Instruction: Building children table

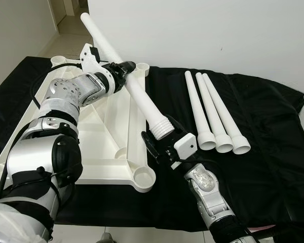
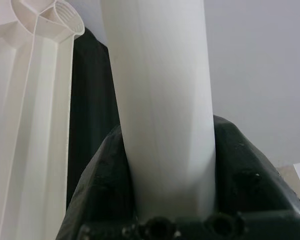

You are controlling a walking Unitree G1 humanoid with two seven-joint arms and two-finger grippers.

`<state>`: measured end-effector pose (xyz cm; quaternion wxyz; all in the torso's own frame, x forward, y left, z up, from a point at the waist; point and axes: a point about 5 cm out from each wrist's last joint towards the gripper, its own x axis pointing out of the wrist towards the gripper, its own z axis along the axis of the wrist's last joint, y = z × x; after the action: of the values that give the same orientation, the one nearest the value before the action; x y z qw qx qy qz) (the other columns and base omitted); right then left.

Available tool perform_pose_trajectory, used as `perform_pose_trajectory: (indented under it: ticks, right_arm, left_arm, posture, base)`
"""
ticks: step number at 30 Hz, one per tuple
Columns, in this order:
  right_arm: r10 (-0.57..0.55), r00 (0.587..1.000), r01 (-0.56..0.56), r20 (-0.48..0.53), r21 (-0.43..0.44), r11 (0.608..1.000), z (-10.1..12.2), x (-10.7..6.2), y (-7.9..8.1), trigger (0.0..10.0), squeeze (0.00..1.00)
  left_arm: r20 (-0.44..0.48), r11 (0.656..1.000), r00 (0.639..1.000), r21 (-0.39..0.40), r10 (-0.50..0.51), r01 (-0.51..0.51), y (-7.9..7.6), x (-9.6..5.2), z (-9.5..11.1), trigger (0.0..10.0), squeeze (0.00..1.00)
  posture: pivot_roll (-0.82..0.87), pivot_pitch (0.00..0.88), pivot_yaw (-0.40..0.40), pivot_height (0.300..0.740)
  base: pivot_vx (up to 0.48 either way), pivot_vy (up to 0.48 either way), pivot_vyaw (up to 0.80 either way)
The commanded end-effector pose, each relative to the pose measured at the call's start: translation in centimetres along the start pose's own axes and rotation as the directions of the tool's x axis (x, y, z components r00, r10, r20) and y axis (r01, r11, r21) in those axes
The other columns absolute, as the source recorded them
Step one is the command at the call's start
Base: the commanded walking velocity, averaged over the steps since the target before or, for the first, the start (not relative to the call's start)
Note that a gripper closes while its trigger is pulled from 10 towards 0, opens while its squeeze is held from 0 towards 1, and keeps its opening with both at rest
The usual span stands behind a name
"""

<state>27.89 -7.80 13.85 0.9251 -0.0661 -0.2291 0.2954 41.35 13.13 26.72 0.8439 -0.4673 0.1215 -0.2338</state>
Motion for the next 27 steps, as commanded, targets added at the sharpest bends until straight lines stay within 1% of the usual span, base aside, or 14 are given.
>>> perform_pose_trajectory:
  ticks: [1,2,3,10,14,15,16,18,19,20,21,22,25,27]
  right_arm:
    - [-0.028,1.000,0.028,-0.011,0.015,0.999,-0.2,-0.3,-0.4,10.0,1.00]
    - [-0.032,0.999,0.033,-0.009,0.018,0.999,-0.1,-0.4,-0.5,10.0,0.81]
    - [-0.034,0.999,0.034,-0.008,0.027,0.999,-0.1,-0.5,-0.5,10.0,0.00]
    - [-0.076,0.997,0.075,0.006,0.057,0.996,0.3,-0.9,-0.9,10.0,0.00]
    - [-0.117,0.993,0.116,-0.006,0.147,0.982,1.2,-1.3,-1.9,10.0,0.00]
    - [-0.117,0.993,0.116,-0.006,0.147,0.982,1.2,-1.3,-1.9,10.0,0.00]
    - [-0.115,0.993,0.116,-0.017,0.155,0.981,1.4,-1.2,-2.2,10.0,0.00]
    - [-0.113,0.993,0.114,-0.021,0.147,0.982,1.7,-1.1,-2.5,10.0,0.00]
    - [-0.098,0.995,0.101,-0.032,0.151,0.983,1.9,-0.8,-2.7,10.0,0.00]
    - [-0.098,0.995,0.101,-0.032,0.151,0.983,1.9,-0.8,-2.7,10.0,0.00]
    - [-0.069,0.996,0.078,-0.064,0.158,0.984,2.4,-0.2,-3.3,10.0,0.00]
    - [-0.059,0.995,0.071,-0.075,0.168,0.983,2.5,0.0,-3.5,10.0,0.00]
    - [-0.022,0.992,0.036,-0.126,0.106,0.994,2.8,0.6,-4.2,10.0,0.00]
    - [-0.019,0.984,0.036,-0.175,0.098,0.994,2.8,1.1,-4.7,10.0,0.00]
  left_arm:
    - [0.025,0.985,0.985,0.004,-0.172,0.172,-1.3,0.0,0.5,10.0,0.00]
    - [0.035,0.986,0.985,0.004,-0.168,0.168,-1.3,0.0,0.6,10.0,0.00]
    - [0.044,0.986,0.985,0.000,-0.164,0.165,-1.3,-0.1,0.9,10.0,0.00]
    - [0.080,0.990,0.986,0.015,-0.144,0.144,-0.8,-0.4,1.7,10.0,0.00]
    - [0.106,0.979,0.980,0.132,-0.169,0.155,-0.9,-0.8,2.5,10.0,0.00]
    - [0.106,0.979,0.980,0.132,-0.169,0.155,-0.9,-0.8,2.5,10.0,0.00]
    - [0.107,0.971,0.977,0.175,-0.184,0.164,-1.2,-0.7,2.6,10.0,0.00]
    - [0.109,0.966,0.975,0.198,-0.192,0.168,-1.4,-0.6,2.6,10.0,0.00]
    - [0.106,0.950,0.972,0.256,-0.210,0.178,-1.7,-0.5,2.6,10.0,0.00]
    - [0.106,0.950,0.972,0.256,-0.210,0.178,-1.7,-0.5,2.6,10.0,0.00]
    - [0.089,0.909,0.967,0.371,-0.237,0.189,-2.4,-0.2,2.2,10.0,0.00]
    - [0.080,0.890,0.965,0.412,-0.248,0.195,-2.6,-0.1,2.1,10.0,0.00]
    - [0.068,0.844,0.963,0.500,-0.262,0.194,-3.2,0.2,1.6,10.0,0.00]
    - [0.064,0.814,0.959,0.546,-0.277,0.198,-3.6,0.3,1.4,10.0,0.00]
  posture:
    - [0.00,0.000,-0.030,0.740]
    - [0.00,0.000,-0.030,0.740]
    - [0.00,0.000,-0.030,0.740]
    - [0.00,0.000,-0.033,0.740]
    - [-0.01,0.000,-0.040,0.740]
    - [-0.01,0.000,-0.040,0.740]
    - [-0.01,0.000,-0.041,0.740]
    - [-0.01,0.000,-0.041,0.740]
    - [-0.01,0.000,-0.042,0.740]
    - [-0.01,0.000,-0.042,0.740]
    - [-0.02,0.000,-0.043,0.740]
    - [-0.02,0.000,-0.043,0.740]
    - [-0.02,0.000,-0.043,0.740]
    - [-0.02,0.000,-0.043,0.740]
  base:
    - [0.000,0.000,0.00]
    - [0.000,0.000,0.00]
    - [0.000,0.000,0.00]
    - [0.000,0.000,0.00]
    - [0.000,0.000,0.00]
    - [0.000,0.000,0.00]
    - [0.000,0.000,0.00]
    - [0.000,0.000,0.00]
    - [0.000,0.000,0.00]
    - [0.000,0.000,0.00]
    - [0.000,0.000,0.00]
    - [0.000,0.000,0.00]
    - [0.000,0.000,0.00]
    - [0.000,0.000,0.00]
